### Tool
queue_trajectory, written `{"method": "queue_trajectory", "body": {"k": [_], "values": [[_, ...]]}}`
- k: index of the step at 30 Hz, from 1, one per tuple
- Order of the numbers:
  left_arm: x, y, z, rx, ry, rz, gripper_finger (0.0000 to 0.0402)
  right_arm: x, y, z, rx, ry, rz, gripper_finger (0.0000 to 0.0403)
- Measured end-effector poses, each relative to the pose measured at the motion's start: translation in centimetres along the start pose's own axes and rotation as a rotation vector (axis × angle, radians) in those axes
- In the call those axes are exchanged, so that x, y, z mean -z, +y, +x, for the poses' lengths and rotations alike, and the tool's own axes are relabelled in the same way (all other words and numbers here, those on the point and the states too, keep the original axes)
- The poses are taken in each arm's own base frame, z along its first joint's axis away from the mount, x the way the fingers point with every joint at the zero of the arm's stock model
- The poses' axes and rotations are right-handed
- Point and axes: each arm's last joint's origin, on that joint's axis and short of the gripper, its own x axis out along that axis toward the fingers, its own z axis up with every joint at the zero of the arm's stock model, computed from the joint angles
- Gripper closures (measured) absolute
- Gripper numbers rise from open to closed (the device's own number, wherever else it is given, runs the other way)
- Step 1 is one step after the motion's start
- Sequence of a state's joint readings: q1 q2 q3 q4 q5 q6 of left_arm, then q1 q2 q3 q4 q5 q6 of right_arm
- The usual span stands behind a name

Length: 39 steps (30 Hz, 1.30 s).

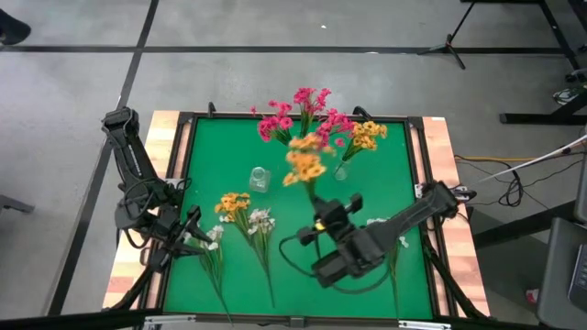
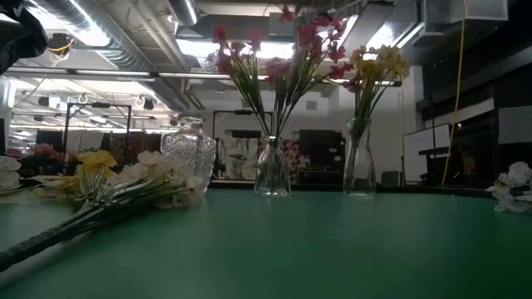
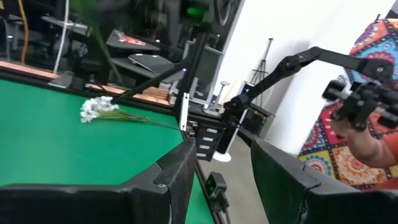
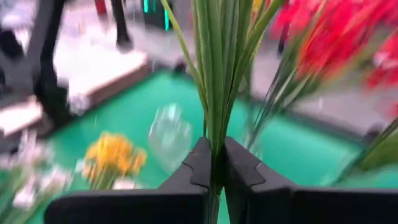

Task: Sort flowers into vase by color
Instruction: Put the right yellow flower into the right transparent vase

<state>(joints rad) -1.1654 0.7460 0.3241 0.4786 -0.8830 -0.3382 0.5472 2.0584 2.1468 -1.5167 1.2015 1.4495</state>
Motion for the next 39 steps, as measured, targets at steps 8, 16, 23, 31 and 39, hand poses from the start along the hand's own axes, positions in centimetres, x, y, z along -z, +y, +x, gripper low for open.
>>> {"method": "queue_trajectory", "body": {"k": [8,16,23,31,39], "values": [[0.0,0.1,0.0,-0.023,-0.008,0.008,0.0249,-2.9,-2.7,-0.2,0.081,-0.316,-0.131,0.0387],[0.3,0.2,0.0,-0.033,0.016,0.036,0.0249,-2.7,-6.8,0.5,0.110,-0.319,-0.108,0.0388],[0.3,0.4,0.0,-0.096,0.001,0.049,0.0249,0.6,-11.5,1.3,0.106,-0.322,-0.052,0.0388],[0.4,0.5,0.0,-0.129,-0.002,0.064,0.0249,5.0,-14.8,3.4,0.095,-0.387,0.096,0.0388],[0.4,0.6,0.0,-0.135,-0.003,0.066,0.0249,5.4,-15.9,4.4,0.111,-0.406,0.170,0.0388]]}}
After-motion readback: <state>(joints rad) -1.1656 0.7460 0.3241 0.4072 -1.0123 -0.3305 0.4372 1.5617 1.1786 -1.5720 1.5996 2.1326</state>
